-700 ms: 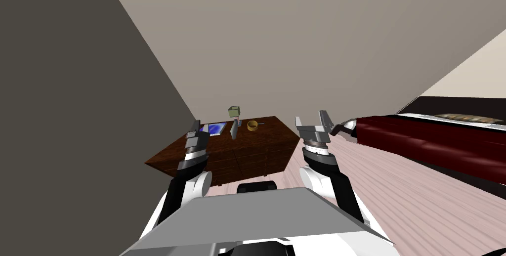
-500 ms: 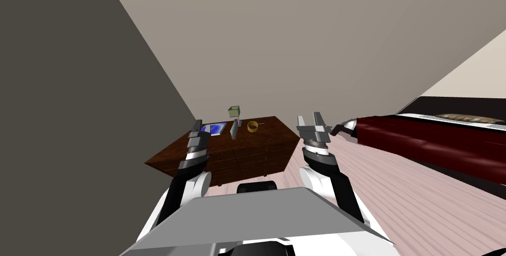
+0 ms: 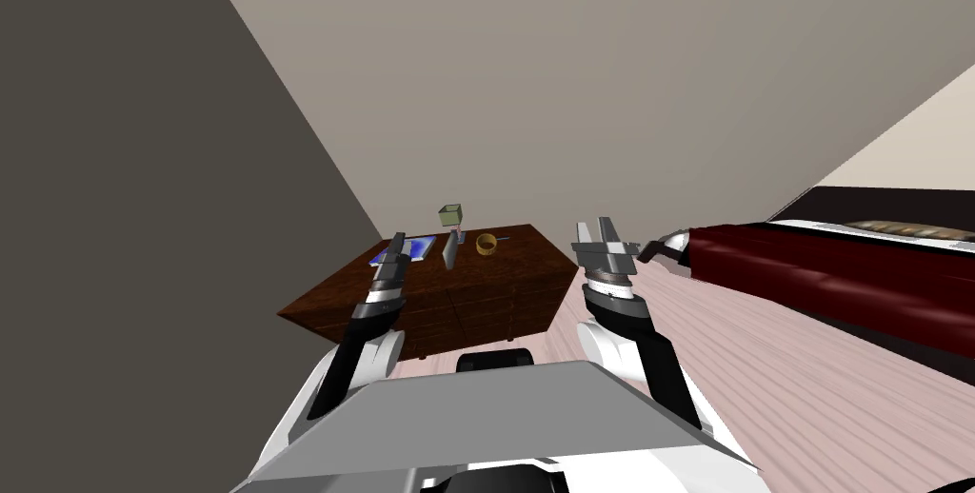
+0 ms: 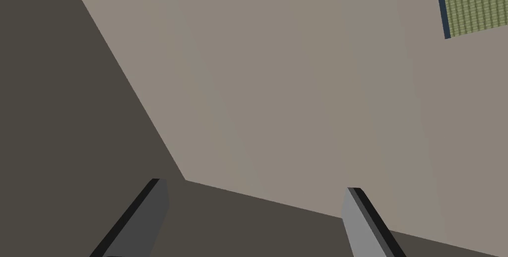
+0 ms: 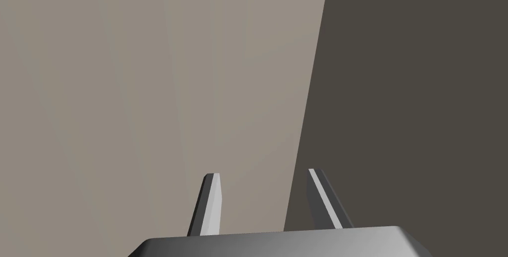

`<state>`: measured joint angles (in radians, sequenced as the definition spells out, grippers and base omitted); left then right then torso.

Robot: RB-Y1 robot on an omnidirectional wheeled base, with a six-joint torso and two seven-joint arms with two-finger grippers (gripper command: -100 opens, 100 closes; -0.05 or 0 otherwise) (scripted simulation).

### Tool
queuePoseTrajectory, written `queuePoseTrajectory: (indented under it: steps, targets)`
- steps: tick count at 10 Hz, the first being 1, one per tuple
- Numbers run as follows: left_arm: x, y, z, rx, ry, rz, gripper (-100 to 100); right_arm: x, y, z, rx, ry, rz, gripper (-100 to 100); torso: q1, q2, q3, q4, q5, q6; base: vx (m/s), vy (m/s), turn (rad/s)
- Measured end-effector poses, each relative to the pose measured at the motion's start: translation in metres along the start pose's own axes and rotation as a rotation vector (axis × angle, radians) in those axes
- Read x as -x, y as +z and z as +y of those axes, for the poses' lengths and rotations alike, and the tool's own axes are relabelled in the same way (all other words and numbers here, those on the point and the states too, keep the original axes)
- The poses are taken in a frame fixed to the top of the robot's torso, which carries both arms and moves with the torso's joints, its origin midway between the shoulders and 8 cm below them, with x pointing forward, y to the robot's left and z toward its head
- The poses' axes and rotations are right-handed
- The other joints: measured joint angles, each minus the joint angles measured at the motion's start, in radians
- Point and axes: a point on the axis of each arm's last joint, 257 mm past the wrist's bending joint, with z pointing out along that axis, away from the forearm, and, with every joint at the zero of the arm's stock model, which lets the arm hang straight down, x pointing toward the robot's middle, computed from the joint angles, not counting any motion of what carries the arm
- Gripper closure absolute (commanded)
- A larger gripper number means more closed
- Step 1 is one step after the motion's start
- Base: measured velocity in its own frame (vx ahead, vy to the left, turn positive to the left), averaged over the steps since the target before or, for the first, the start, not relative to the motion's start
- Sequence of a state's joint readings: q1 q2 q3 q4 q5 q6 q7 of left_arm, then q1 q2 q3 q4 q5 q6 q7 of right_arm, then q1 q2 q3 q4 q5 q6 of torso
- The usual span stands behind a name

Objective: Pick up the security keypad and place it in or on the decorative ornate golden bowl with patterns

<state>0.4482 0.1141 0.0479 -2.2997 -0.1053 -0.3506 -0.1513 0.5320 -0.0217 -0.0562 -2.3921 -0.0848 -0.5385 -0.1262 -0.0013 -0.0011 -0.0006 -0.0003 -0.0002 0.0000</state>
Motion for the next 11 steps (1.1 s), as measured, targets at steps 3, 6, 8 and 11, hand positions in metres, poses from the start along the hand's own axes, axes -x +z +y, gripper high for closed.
queuePoseTrajectory:
  steps: [3,6,8,11]
  targets:
    - [-0.012,-0.001,0.022,0.031,0.093,0.047,-100,0.0,0.0,0.0,0.0,0.0,0.0,0,0.0,0.0,0.0,0.0,0.0,0.0,0.014,-0.03,0.018]
    - [-0.023,0.001,0.047,0.069,0.187,0.085,-100,0.0,0.0,0.0,0.0,0.0,0.0,0,-0.001,0.0,0.0,0.0,0.0,0.0,0.016,-0.029,0.019]
    - [-0.029,-0.001,0.067,0.097,0.25,0.109,-100,0.0,0.0,0.0,0.0,0.0,0.0,0,-0.001,0.0,0.0,0.0,0.0,0.0,0.014,-0.028,0.021]
    - [-0.036,-0.007,0.094,0.14,0.35,0.147,-100,0.0,0.0,0.0,0.0,0.0,0.0,0,-0.001,0.0,0.0,0.0,0.0,0.0,0.012,-0.032,0.021]
